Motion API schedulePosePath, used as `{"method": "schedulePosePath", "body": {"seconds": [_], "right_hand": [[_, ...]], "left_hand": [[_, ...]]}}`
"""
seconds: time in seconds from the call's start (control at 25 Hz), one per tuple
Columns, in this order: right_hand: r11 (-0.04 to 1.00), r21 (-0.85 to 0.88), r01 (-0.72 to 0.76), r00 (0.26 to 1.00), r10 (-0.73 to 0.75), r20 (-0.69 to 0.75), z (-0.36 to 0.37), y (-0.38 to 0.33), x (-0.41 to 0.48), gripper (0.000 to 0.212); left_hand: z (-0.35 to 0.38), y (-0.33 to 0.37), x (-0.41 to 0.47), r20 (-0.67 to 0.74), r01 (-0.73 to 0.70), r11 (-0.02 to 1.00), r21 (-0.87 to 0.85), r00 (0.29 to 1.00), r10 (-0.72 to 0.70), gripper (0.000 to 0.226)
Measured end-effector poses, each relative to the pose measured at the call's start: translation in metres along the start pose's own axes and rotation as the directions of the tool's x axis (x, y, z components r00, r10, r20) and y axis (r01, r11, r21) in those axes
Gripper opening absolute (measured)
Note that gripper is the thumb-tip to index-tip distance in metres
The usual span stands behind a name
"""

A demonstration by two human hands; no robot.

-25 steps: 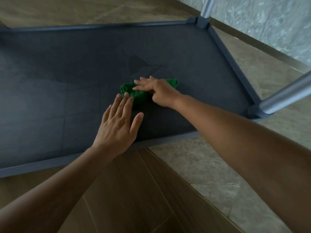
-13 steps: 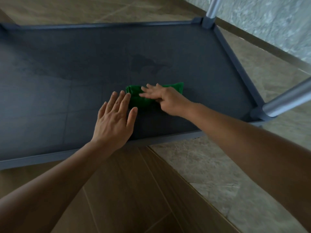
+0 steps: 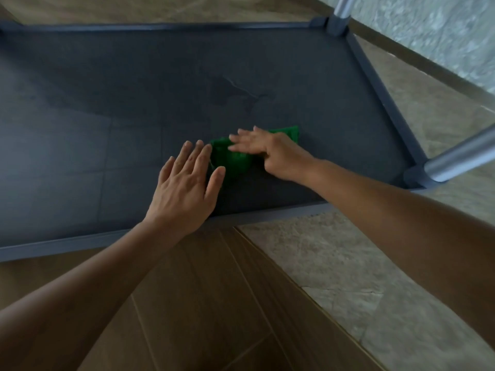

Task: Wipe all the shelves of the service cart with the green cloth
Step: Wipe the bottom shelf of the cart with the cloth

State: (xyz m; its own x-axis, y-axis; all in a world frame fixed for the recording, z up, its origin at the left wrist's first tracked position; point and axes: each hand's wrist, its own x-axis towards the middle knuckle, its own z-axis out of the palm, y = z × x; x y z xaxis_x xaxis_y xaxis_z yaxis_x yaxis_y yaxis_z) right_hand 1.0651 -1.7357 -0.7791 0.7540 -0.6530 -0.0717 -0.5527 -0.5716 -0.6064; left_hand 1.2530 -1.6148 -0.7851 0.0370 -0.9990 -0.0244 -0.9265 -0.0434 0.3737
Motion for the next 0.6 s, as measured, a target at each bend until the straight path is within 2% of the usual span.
{"method": "schedulePosePath", "body": {"seconds": [0.24, 0.4, 0.6], "right_hand": [[0.986, -0.075, -0.151, 0.987, 0.146, -0.061, -0.026, 0.019, 0.068, 0.079], [0.992, -0.015, -0.125, 0.987, 0.123, -0.105, -0.013, 0.015, 0.047, 0.075], [0.999, 0.052, -0.011, 1.0, 0.01, 0.011, -0.001, -0.002, -0.014, 0.068]], "left_hand": [[0.0, 0.0, 0.0, -0.009, 0.008, 1.0, 0.002, 1.0, -0.008, 0.07], [-0.001, -0.002, 0.0, -0.034, 0.045, 0.999, 0.019, 0.998, -0.045, 0.069], [-0.002, -0.001, -0.002, 0.001, 0.074, 0.997, -0.009, 0.997, -0.074, 0.07]]}}
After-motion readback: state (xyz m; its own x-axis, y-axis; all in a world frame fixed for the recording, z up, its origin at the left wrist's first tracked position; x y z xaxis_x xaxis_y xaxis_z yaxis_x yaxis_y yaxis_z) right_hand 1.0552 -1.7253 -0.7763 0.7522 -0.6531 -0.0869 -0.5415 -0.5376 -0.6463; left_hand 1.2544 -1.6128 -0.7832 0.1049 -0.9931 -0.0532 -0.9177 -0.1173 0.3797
